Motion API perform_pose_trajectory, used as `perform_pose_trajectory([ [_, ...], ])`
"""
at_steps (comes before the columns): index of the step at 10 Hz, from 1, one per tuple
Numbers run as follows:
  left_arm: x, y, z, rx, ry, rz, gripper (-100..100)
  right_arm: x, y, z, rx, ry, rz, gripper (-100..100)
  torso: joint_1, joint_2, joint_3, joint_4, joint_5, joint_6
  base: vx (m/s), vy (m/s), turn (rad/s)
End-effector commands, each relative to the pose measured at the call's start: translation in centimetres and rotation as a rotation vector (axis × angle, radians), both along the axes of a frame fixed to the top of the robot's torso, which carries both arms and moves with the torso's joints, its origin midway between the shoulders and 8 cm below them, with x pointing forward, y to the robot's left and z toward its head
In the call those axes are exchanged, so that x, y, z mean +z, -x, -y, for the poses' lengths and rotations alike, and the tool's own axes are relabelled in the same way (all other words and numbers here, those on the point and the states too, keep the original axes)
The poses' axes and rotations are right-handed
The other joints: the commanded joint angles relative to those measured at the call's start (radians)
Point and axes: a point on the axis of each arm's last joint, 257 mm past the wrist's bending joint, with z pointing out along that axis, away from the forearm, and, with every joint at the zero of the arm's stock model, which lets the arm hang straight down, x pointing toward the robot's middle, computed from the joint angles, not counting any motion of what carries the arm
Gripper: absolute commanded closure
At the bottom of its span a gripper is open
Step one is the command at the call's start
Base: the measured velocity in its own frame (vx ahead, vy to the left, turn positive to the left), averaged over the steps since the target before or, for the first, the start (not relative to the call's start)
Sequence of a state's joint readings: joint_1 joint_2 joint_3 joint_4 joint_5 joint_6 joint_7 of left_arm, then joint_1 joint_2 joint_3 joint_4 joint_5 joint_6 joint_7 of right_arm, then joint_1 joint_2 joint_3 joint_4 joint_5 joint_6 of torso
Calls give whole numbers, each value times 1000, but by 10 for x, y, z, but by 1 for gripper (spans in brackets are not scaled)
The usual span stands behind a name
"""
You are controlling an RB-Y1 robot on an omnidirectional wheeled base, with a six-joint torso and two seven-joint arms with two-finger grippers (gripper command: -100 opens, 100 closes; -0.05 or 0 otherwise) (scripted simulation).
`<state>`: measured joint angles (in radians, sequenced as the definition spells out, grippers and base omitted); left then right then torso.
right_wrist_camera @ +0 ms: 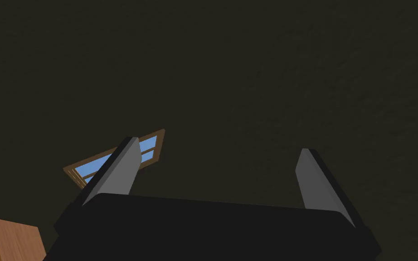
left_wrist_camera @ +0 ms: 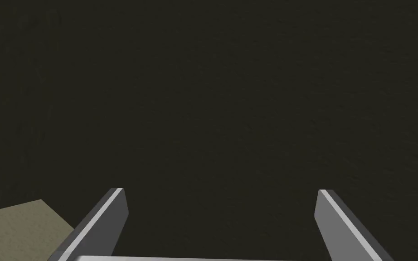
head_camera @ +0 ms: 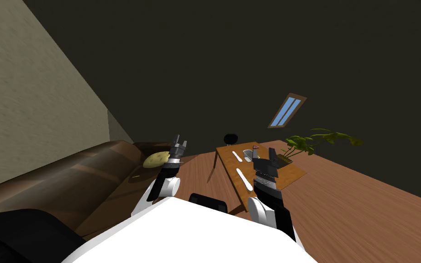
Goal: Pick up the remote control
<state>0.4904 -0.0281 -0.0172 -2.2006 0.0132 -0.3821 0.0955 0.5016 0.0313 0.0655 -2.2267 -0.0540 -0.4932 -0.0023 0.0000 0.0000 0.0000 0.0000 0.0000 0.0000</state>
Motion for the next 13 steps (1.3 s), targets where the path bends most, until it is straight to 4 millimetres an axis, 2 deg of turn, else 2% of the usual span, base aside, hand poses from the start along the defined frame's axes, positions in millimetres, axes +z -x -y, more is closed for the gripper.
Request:
perform_pose_trajectory([
  [1, 0, 0, 0, 0, 0, 0, 0, -7, -2, -4, 13, 42, -24, -100, 0, 0, 0, 0, 0, 0, 12, 7, 40],
  [4, 0, 0, 0, 0, 0, 0, 0, -33, -10, -9, 29, 142, -104, -100, 1, -2, -1, 0, 0, 0, 37, 18, 62],
  [5, 0, 0, 0, 0, 0, 0, 0, -33, -10, -10, 33, 152, -106, -100, 1, -3, -2, -1, 0, 0, 39, 14, 25],
  [8, 0, 0, 0, 0, 0, 0, 0, -74, -16, -11, 36, 276, -218, -100, 2, -3, -2, -1, 0, 0, 54, 29, 93],
  [9, 0, 0, 0, 0, 0, 0, 0, -75, -16, -11, 41, 288, -219, -100, 1, -4, -2, -1, 0, 0, 64, 11, 27],
  [11, 0, 0, 0, 0, 0, 0, 0, -107, -18, -8, 39, 387, -304, -100, 1, -4, -3, -1, 0, 0, 70, 33, 97],
  [12, 0, 0, 0, 0, 0, 0, 0, -107, -18, -8, 40, 391, -304, -100, 2, -5, -3, -1, 0, 0, 67, 23, 38],
  [13, 0, 0, 0, 0, 0, 0, 0, -125, -17, -5, 40, 445, -348, -100, 2, -5, -3, -1, 0, 0, 64, 26, 83],
])
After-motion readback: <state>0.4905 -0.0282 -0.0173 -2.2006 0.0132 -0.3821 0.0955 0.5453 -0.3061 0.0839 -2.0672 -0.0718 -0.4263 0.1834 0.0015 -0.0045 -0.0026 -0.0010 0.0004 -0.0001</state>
